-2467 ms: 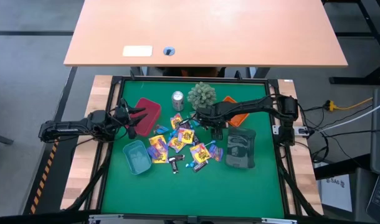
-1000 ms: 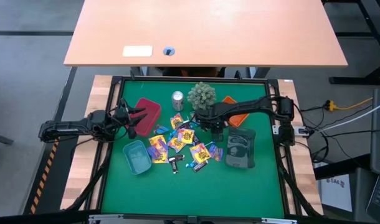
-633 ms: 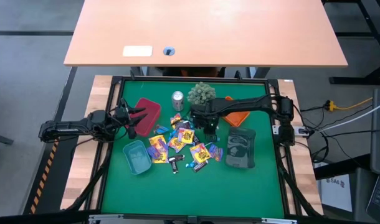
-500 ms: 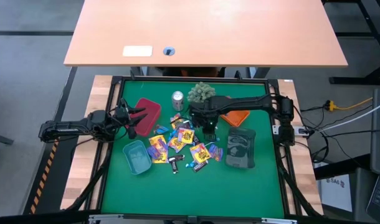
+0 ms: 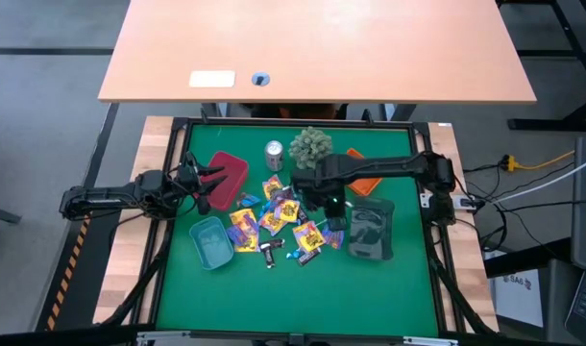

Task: Sort candy
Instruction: Put the brown chocolate candy into the black bin

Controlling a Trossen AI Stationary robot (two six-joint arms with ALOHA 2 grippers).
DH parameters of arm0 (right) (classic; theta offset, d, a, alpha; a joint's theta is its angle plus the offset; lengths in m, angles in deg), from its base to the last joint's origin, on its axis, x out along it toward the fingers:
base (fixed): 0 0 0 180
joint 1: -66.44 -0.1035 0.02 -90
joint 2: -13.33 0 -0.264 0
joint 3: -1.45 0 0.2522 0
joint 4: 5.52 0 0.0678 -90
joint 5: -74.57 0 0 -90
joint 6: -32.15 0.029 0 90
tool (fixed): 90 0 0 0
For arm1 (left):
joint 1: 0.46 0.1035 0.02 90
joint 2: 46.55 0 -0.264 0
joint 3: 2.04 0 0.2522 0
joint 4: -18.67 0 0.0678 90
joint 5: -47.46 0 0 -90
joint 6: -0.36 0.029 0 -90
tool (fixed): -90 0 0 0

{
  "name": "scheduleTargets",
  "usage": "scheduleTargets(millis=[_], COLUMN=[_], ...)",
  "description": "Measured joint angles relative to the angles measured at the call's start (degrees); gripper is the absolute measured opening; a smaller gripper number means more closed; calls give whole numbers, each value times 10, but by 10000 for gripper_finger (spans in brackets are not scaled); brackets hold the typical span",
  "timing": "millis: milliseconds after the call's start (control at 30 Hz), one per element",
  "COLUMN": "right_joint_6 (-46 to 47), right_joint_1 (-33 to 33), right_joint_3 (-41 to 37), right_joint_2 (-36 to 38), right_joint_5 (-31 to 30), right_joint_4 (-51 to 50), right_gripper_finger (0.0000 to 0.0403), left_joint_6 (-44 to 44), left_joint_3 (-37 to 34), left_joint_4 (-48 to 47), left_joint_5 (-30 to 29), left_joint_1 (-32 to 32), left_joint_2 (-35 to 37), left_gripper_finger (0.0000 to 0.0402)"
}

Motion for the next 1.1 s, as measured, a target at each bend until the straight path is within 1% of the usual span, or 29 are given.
scheduleTargets(millis=[100, 167, 267, 433, 567, 733, 933, 1100], right_joint_6=[0, 0, 0, 44, 93, 149, 158, 176], right_joint_1=[-26, -40, -59, -73, -72, -71, -71, -71], right_joint_3=[-1, -5, -26, -92, -143, -178, -201, -202], right_joint_2=[0, 3, 27, 80, 119, 127, 127, 127], right_joint_5=[0, 0, 0, -1, -18, -55, -59, -59], right_joint_4=[-53, -52, -43, -31, -19, -21, 5, 10], right_gripper_finger=[89, 89, 90, 90, 90, 90, 90, 93], left_joint_6=[0, 0, 0, 0, 0, 0, 0, -10], left_joint_3=[0, 0, 0, 0, 0, 0, 0, 0], left_joint_4=[0, 0, 0, 1, 1, 2, 6, 44], left_joint_5=[0, 0, 0, 0, 1, 1, 2, 2], left_joint_1=[0, 0, 0, 0, 0, 0, 0, 0], left_joint_2=[0, 0, 0, 0, 0, 0, 0, 0], left_gripper_finger=[115, 115, 115, 115, 115, 115, 115, 115])
